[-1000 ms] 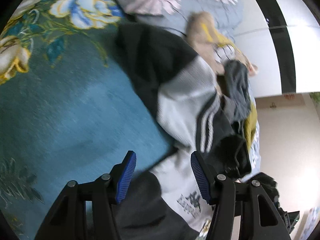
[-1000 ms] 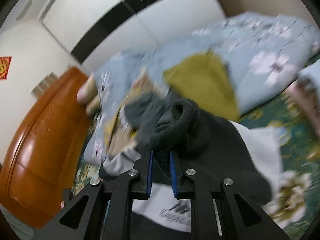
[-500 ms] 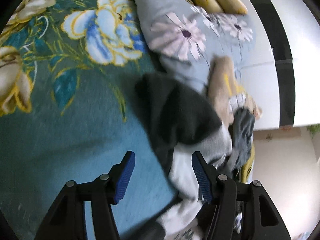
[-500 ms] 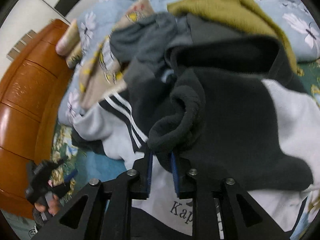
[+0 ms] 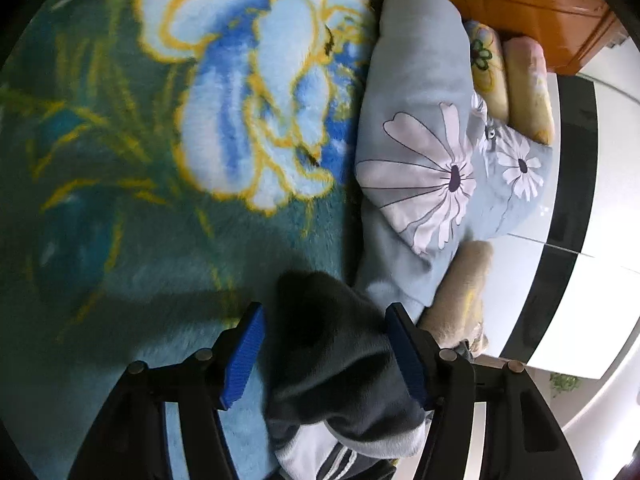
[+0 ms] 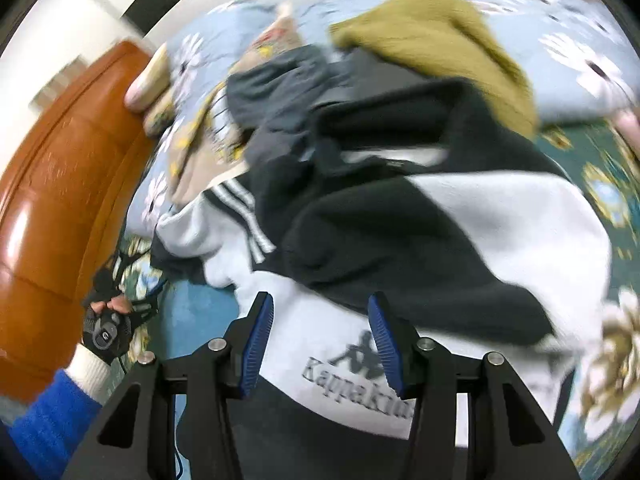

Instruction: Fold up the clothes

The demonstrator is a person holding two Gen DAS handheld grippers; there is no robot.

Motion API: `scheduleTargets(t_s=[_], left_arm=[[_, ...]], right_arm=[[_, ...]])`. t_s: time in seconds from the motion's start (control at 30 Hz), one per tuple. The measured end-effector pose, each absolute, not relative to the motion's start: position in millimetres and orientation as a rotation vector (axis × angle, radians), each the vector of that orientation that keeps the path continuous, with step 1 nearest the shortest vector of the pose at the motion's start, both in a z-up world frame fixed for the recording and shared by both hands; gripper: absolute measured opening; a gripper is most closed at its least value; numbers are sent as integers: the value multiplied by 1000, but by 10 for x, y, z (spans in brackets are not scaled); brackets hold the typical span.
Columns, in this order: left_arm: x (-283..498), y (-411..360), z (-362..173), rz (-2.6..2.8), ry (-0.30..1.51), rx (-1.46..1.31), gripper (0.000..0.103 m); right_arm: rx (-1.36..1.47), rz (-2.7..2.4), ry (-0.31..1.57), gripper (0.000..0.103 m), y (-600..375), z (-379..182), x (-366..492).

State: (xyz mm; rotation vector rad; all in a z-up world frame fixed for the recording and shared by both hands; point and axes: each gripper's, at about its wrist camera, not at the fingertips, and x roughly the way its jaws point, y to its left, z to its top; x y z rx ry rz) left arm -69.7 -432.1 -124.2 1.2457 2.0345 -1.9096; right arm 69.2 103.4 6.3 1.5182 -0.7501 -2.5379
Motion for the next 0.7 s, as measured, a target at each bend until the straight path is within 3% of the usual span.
scheduleTargets(t_s=[0.1,0.17,0.3,0.53,0.6,0.7], left_arm=[[-792,-4308,-1146,-1974,1962,1307,22],[-854,-4259,-1017,-2049,1873,1362,15],[-847,-4036,-426,-2371,1680,1316,13],[-425,-2720,1194,-3260,839,1173,13],[-243,-2150,1377,-3434,600,1193,14],[-32,-1364,1158,-3513,310,1390,14]], right_arm=[[1524,-2566,-865,51,1253,45,837],[1530,-2580,-921,51,1368,27,901],[1515,-2582,-1066,51,1569,-42,1029],[1496,-2574,-1202,51,1727,-159,1174],[1485,-2563,-1243,51,1733,-207,1204],[1479,-2554,-1283,51,1747,-267,1254]])
